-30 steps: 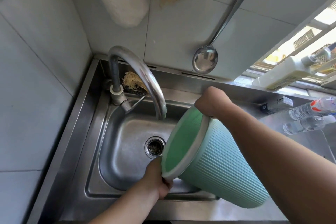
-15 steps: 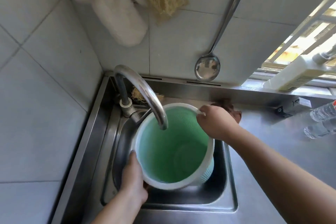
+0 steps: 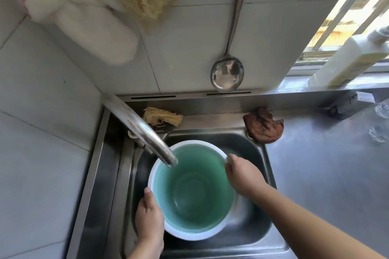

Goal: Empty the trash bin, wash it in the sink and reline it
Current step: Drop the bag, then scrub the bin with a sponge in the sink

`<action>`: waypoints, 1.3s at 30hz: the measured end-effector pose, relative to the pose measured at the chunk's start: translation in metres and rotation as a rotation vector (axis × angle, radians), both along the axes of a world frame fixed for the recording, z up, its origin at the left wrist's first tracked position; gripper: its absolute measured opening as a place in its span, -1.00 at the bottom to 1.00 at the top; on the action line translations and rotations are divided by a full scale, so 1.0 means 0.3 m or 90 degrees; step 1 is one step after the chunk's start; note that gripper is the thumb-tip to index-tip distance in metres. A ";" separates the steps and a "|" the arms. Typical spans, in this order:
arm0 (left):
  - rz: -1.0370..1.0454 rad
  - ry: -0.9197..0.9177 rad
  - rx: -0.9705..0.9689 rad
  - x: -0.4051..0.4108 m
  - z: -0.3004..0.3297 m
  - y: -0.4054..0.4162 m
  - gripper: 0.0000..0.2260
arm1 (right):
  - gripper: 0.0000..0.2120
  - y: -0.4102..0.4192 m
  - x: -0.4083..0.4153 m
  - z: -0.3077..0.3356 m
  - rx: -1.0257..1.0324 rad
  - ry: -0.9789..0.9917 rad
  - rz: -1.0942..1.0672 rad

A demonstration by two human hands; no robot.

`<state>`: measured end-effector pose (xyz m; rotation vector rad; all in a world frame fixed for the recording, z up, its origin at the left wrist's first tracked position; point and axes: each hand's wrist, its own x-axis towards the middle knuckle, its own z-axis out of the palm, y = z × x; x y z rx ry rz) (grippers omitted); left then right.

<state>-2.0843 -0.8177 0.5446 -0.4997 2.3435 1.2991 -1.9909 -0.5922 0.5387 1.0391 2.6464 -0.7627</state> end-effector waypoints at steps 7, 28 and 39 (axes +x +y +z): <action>-0.027 0.001 -0.041 -0.009 -0.002 0.005 -0.54 | -0.65 0.148 -0.004 -0.041 0.056 0.080 -0.074; 0.065 0.011 -0.058 0.035 -0.096 -0.003 -0.68 | -0.49 0.523 -0.044 -0.324 0.369 -0.028 -0.089; -0.026 0.036 -0.069 0.017 -0.088 -0.005 -0.72 | -0.55 0.245 -0.014 0.069 -0.317 0.492 -0.563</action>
